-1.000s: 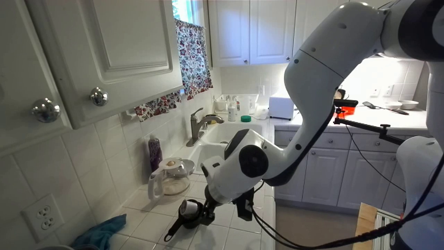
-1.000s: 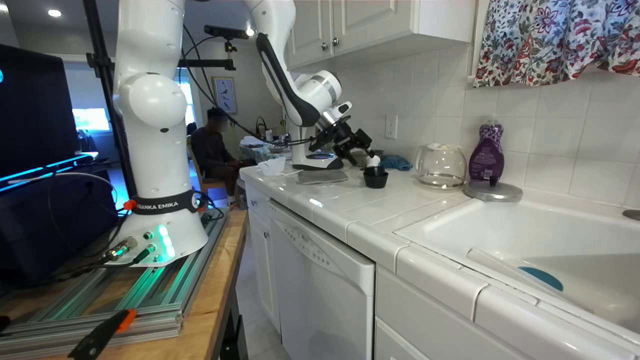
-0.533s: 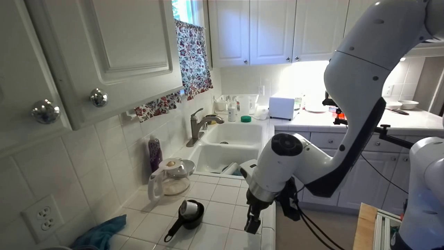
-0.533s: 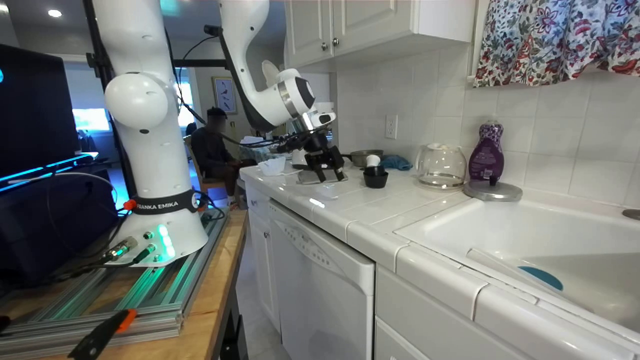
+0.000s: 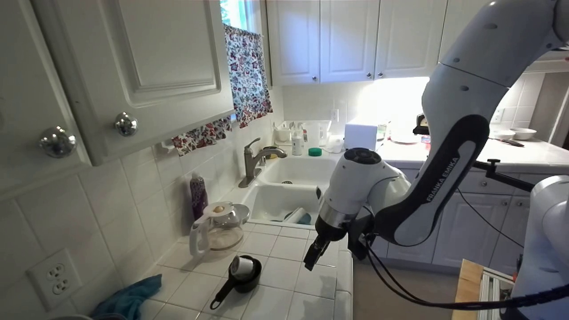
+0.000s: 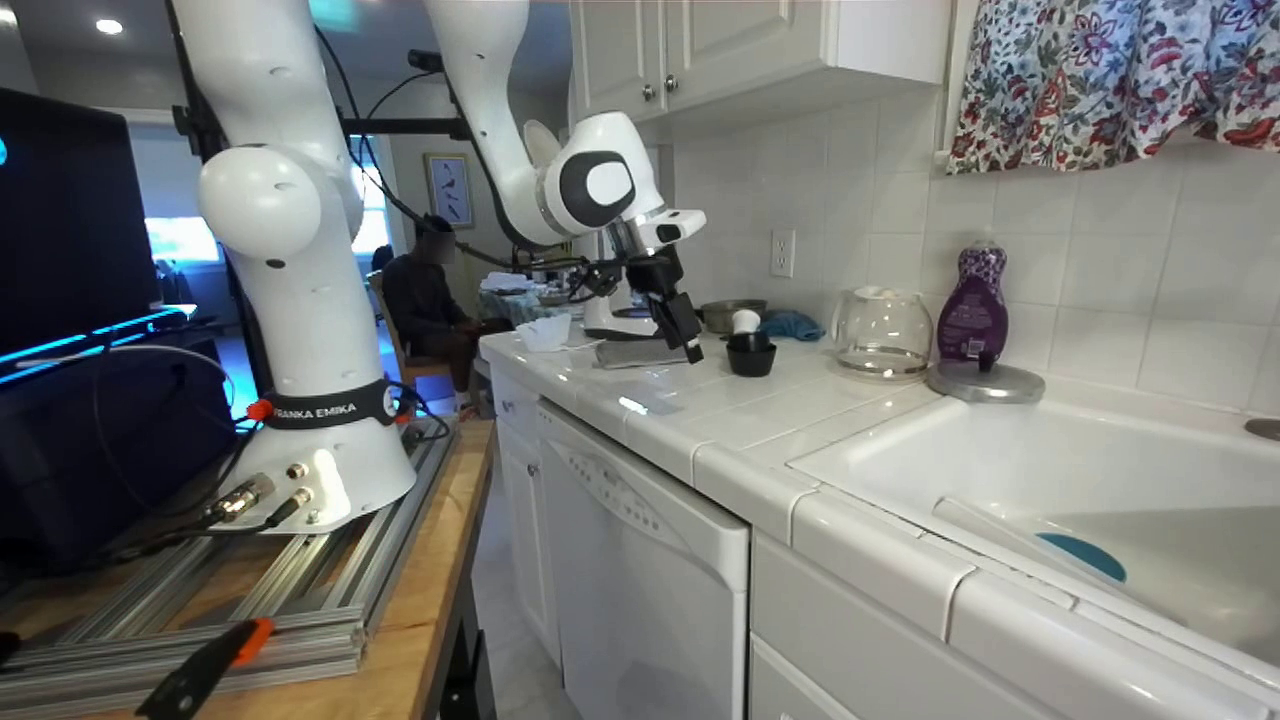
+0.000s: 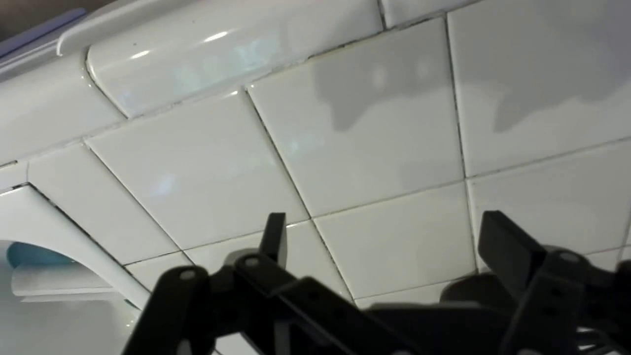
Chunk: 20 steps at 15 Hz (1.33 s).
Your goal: Put the coffee pod in the black pot
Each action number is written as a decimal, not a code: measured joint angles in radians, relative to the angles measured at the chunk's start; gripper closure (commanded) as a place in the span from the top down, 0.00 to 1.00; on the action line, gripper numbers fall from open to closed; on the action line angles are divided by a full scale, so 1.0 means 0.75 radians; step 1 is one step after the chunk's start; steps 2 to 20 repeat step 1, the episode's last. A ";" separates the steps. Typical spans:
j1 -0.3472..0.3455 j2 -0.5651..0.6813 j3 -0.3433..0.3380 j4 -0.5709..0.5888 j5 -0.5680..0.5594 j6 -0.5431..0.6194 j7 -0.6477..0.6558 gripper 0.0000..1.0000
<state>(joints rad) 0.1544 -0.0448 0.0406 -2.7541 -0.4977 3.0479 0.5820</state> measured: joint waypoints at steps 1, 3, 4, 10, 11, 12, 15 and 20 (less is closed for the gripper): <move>0.000 0.000 0.001 0.004 0.026 0.000 -0.004 1.00; 0.000 0.000 0.001 0.004 0.026 0.000 -0.004 1.00; 0.000 0.000 0.001 0.004 0.026 0.000 -0.004 1.00; 0.000 0.000 0.001 0.004 0.026 0.000 -0.004 1.00; 0.000 0.000 0.001 0.004 0.026 0.000 -0.004 1.00; 0.000 0.000 0.001 0.004 0.026 0.000 -0.004 1.00; 0.000 0.000 0.001 0.004 0.026 0.000 -0.004 1.00; 0.000 0.000 0.001 0.004 0.026 0.000 -0.004 1.00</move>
